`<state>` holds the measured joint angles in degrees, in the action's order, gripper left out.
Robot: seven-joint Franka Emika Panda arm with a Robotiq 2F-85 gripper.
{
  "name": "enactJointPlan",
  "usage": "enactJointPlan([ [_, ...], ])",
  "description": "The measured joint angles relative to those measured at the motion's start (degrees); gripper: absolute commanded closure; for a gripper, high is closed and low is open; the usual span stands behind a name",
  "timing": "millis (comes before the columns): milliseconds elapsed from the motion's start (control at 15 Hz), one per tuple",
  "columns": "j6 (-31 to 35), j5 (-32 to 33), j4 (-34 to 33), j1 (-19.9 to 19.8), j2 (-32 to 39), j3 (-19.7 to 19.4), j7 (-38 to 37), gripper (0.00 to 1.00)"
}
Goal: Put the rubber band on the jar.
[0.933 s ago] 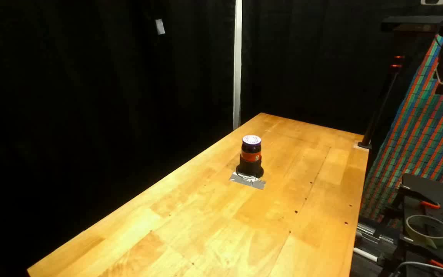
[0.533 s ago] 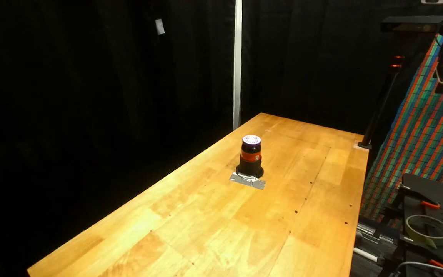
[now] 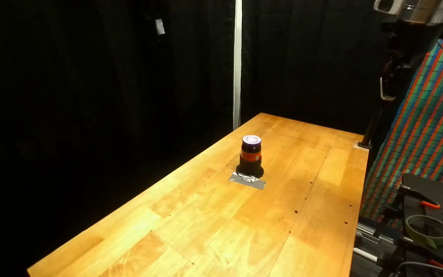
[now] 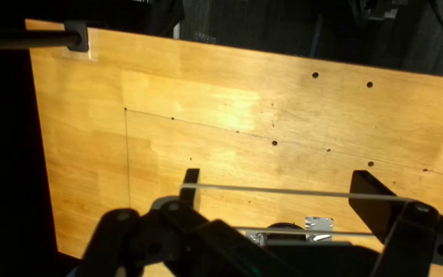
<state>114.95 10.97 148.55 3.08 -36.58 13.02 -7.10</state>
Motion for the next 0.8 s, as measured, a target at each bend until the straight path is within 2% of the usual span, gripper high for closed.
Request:
enactJointPlan([
  [267,7.93,1.67,-6.84,-1.3,14.15,5.72,-5.83,0.0],
  [400,11.64,3.97,-11.34,-1.9,21.49,7.29,-9.65,0.0],
  [600,16.34,10.03,-18.79,-1.74,32.36,6.93,-15.65,0.0],
  [800,17.92,15.19,-27.29,0.0,42.93,3.91,-19.5,0.0],
])
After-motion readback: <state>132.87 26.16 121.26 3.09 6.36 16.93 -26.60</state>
